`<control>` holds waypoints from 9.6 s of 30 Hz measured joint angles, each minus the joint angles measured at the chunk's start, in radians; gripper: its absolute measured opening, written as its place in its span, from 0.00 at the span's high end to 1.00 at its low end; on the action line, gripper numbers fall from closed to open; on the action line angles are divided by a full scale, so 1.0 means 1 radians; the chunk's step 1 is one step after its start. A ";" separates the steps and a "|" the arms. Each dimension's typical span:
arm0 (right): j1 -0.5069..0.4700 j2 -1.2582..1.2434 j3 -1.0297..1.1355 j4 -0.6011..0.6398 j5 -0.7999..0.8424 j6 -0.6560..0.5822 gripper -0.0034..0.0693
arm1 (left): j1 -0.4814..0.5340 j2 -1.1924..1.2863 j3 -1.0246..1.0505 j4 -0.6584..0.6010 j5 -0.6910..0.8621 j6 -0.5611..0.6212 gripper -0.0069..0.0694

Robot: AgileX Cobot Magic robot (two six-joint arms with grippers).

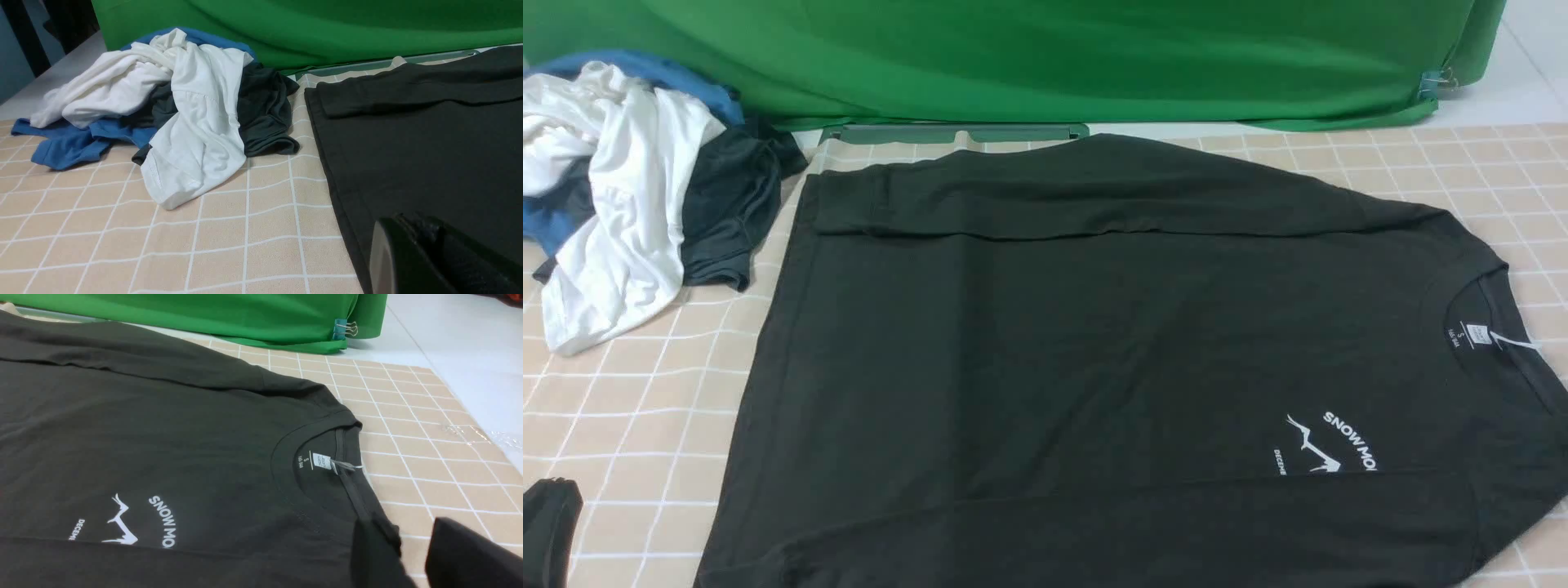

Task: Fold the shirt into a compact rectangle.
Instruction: 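Grasp the left edge of the dark T-shirt lying flat on the table, then fold the left side of the black T-shirt inward over its body, then grab the top left corner of the dark shirt with the left gripper, then fold the left side of the dark shirt inward over its body with the left gripper, then grasp the near edge of the shirt at its hem and shoulder corners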

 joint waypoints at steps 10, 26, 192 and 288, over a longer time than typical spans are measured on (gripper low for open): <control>0.000 0.000 0.000 0.000 0.000 0.000 0.63 | 0.000 0.000 0.000 0.000 0.000 0.000 0.88; 0.000 0.000 0.000 0.000 0.000 0.000 0.63 | 0.000 0.000 0.000 -0.067 -0.050 -0.004 0.88; 0.394 0.897 -0.760 0.212 0.429 0.054 0.83 | -0.120 2.156 -1.658 0.089 0.349 -0.423 0.27; 0.394 1.065 -0.861 0.204 0.547 0.076 0.78 | -0.148 1.327 -0.539 0.078 0.716 -0.390 0.46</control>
